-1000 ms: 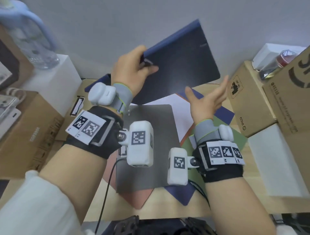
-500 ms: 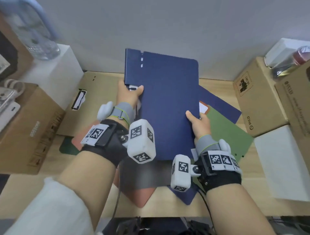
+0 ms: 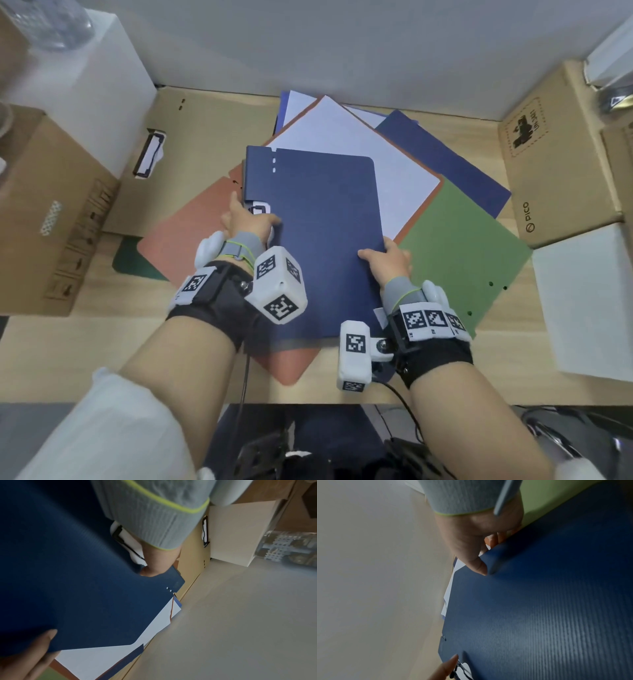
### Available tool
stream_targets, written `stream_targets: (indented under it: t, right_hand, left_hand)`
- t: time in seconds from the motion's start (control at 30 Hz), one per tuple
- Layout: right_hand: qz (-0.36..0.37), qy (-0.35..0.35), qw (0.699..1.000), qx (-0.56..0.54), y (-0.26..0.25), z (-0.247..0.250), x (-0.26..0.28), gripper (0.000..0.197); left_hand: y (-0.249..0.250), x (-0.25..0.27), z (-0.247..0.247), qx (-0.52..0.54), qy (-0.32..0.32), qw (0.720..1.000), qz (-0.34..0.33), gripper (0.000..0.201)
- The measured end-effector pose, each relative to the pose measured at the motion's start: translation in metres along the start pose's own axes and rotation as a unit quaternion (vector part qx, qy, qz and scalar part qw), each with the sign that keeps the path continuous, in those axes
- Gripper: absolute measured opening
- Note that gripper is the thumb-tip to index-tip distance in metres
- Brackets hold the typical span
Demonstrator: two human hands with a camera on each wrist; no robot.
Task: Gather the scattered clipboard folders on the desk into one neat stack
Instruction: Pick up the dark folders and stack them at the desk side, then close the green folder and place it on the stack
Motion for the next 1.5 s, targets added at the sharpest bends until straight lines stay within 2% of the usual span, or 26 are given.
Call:
stream_targets:
  t: [0.13, 0.23, 0.3, 0.4, 0.47, 0.5, 0.53, 0.6, 0.63, 0.67, 0.8, 0.93, 1.0, 1.07, 1.2, 1.3, 1.47, 1.5]
  right_hand:
    - [-0.007, -0.005, 0.999, -0.048, 0.008, 0.002, -0.008, 0.066]
    - [-0.031, 0.032, 0.997, -0.066, 0.017, 0.025, -0.01, 0.057]
    - [-0.048, 0.065, 0.993, -0.081, 0.031, 0.047, -0.022, 0.059]
    - [-0.096, 0.114, 0.983, -0.107, 0.056, 0.077, -0.031, 0.07]
    - [-0.154, 0.147, 0.967, -0.14, 0.084, 0.1, -0.035, 0.079]
    - [-0.18, 0.157, 0.959, -0.155, 0.096, 0.108, -0.035, 0.083]
    - [-0.196, 0.159, 0.954, -0.162, 0.105, 0.111, -0.036, 0.085]
    - [-0.204, 0.152, 0.952, -0.172, 0.114, 0.115, -0.036, 0.085]
    - [-0.202, 0.15, 0.951, -0.178, 0.115, 0.116, -0.035, 0.084]
    - [-0.191, 0.149, 0.953, -0.183, 0.112, 0.116, -0.036, 0.082]
    - [-0.183, 0.163, 0.94, -0.236, 0.108, 0.127, -0.033, 0.072]
    - [-0.181, 0.143, 0.899, -0.372, 0.105, 0.152, -0.029, 0.019]
    - [-0.123, 0.116, 0.897, -0.408, 0.082, 0.167, -0.026, 0.005]
    - [-0.054, 0.096, 0.91, -0.399, 0.054, 0.177, -0.019, 0.024]
    - [0.033, 0.086, 0.936, -0.34, 0.016, 0.186, -0.003, 0.028]
    - [0.06, 0.06, 0.936, -0.343, -0.001, 0.188, 0.012, 0.026]
    - [0.107, 0.008, 0.921, -0.375, -0.032, 0.19, 0.04, 0.025]
    - [0.117, 0.0, 0.922, -0.369, -0.038, 0.187, 0.046, 0.028]
  left_hand:
    - [0.004, 0.012, 0.0, -0.024, 0.017, 1.0, -0.001, 0.091]
    - [0.025, 0.018, -0.013, -0.054, 0.032, 0.995, -0.083, 0.085]
    - [0.046, 0.027, -0.038, -0.087, -0.024, 0.981, -0.172, 0.075]
    - [0.066, 0.049, -0.086, -0.175, -0.131, 0.938, -0.27, 0.065]
    - [0.063, 0.067, -0.13, -0.246, -0.244, 0.891, -0.294, 0.068]
    - [0.05, 0.075, -0.148, -0.304, -0.312, 0.852, -0.29, 0.072]
    - [0.031, 0.08, -0.16, -0.379, -0.367, 0.8, -0.284, 0.077]
    - [-0.002, 0.082, -0.17, -0.516, -0.411, 0.689, -0.3, 0.091]
    - [-0.011, 0.082, -0.171, -0.551, -0.407, 0.657, -0.315, 0.096]
    - [-0.015, 0.081, -0.17, -0.566, -0.396, 0.645, -0.326, 0.099]
    - [-0.017, 0.081, -0.17, -0.576, -0.387, 0.637, -0.334, 0.101]
    - [-0.018, 0.08, -0.17, -0.585, -0.38, 0.634, -0.335, 0.101]
    - [-0.016, 0.08, -0.17, -0.58, -0.386, 0.637, -0.33, 0.1]
    - [-0.011, 0.08, -0.169, -0.563, -0.397, 0.65, -0.32, 0.1]
    - [0.002, 0.08, -0.162, -0.525, -0.414, 0.675, -0.312, 0.099]
    - [0.005, 0.079, -0.156, -0.521, -0.415, 0.678, -0.311, 0.096]
    - [0.005, 0.079, -0.148, -0.495, -0.428, 0.715, -0.245, 0.073]
    - [0.011, 0.084, -0.147, -0.462, -0.445, 0.736, -0.218, 0.071]
Point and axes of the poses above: each hand's wrist, its own x-axis away from the middle knuckle, its own z-axis out of the back of the hand, y = z × x, the point moved 8 cm from there along -x, towards the middle knuckle, and after that the axes turned 9 degrees about -z, right-handed, at the moved point
